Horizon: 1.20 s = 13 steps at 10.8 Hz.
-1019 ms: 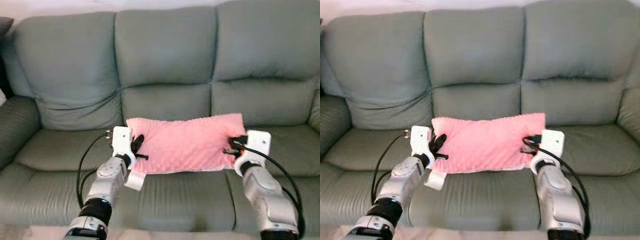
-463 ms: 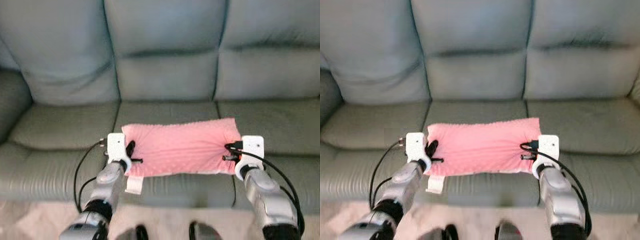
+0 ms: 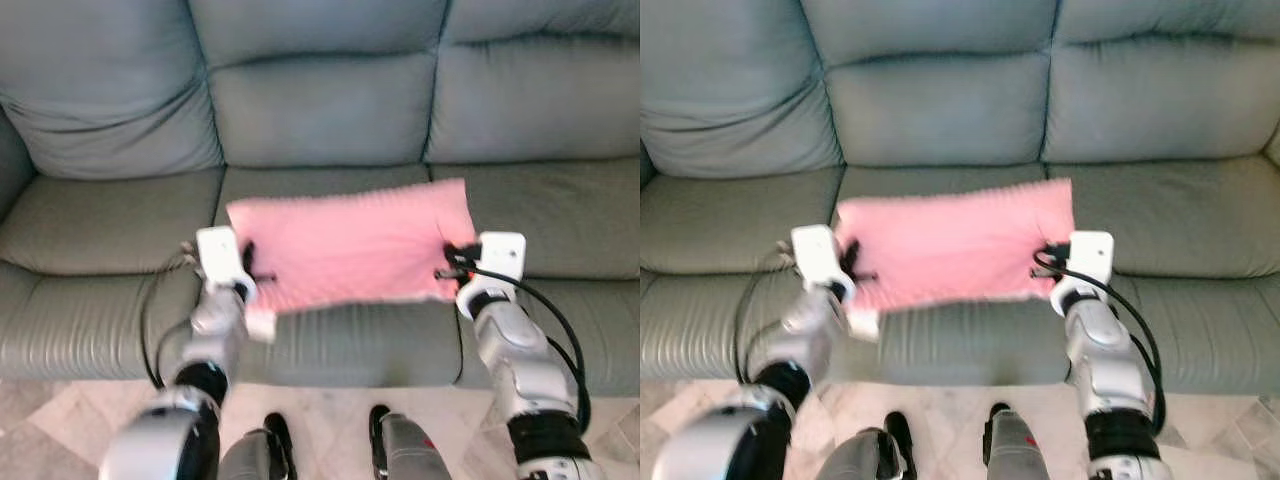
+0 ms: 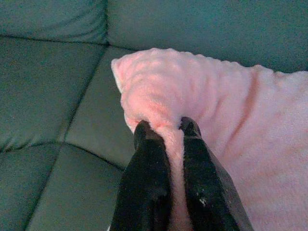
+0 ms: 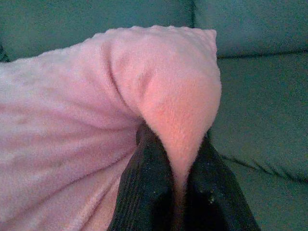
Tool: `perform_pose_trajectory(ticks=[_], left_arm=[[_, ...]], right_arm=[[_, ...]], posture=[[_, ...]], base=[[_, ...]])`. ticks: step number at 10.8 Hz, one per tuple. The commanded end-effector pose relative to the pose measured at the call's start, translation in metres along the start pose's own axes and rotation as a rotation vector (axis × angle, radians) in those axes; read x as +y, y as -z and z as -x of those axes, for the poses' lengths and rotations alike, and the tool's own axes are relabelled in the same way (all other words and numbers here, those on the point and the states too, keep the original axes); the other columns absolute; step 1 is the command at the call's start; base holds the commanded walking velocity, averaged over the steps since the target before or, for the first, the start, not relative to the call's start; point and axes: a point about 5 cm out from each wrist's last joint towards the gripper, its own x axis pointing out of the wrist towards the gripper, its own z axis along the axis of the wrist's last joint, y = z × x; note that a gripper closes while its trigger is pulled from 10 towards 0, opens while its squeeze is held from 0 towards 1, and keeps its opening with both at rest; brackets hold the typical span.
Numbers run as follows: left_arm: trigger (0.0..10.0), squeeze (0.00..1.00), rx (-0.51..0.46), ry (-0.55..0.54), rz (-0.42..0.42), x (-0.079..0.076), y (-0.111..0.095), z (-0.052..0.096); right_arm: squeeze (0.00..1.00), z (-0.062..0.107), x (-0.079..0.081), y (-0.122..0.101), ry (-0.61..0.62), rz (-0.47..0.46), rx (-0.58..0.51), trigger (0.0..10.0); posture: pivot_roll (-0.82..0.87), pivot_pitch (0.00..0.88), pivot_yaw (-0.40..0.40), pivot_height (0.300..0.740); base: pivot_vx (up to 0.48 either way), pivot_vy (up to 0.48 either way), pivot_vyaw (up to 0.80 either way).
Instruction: Move the pillow to the sofa
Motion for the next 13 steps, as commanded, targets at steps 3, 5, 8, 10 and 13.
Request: perform_pose_trajectory(ticks=[3,5,8,10,13], left_arm=[[10.0,0.00,-0.040,-0.020,0.061,0.007,-0.018,-0.008],[10.0,0.38,-0.077,0.071,0.079,-0.012,-0.028,-0.013],[10.0,1.00,-0.101,0.031,0.057,-0.015,-0.037,-0.016],[10.0,1.00,-0.114,-0.012,0.035,-0.005,-0.043,-0.018],[10.0,1.00,-0.111,-0.073,-0.010,0.007,-0.039,-0.015]], right_arm=[[0.00,-0.003,0.002,0.000,-0.006,0.008,-0.033,10.0],[0.70,-0.003,-0.007,-0.001,0.020,0.014,-0.050,10.0],[1.00,-0.001,-0.013,0.002,0.025,-0.002,-0.043,10.0],[1.00,0.005,-0.009,0.015,-0.004,-0.008,-0.002,10.0],[1.00,0.018,0.001,0.036,-0.041,-0.026,0.043,10.0]], posture=[[-0.33,0.406,0.067,0.740],[-0.35,0.421,0.064,0.740],[-0.36,0.429,0.056,0.740],[-0.36,0.429,0.055,0.740],[-0.35,0.434,0.057,0.740]], base=[[0.000,0.000,0.00],[0.000,0.000,0.00],[0.000,0.000,0.00],[0.000,0.000,0.00],[0.000,0.000,0.00]])
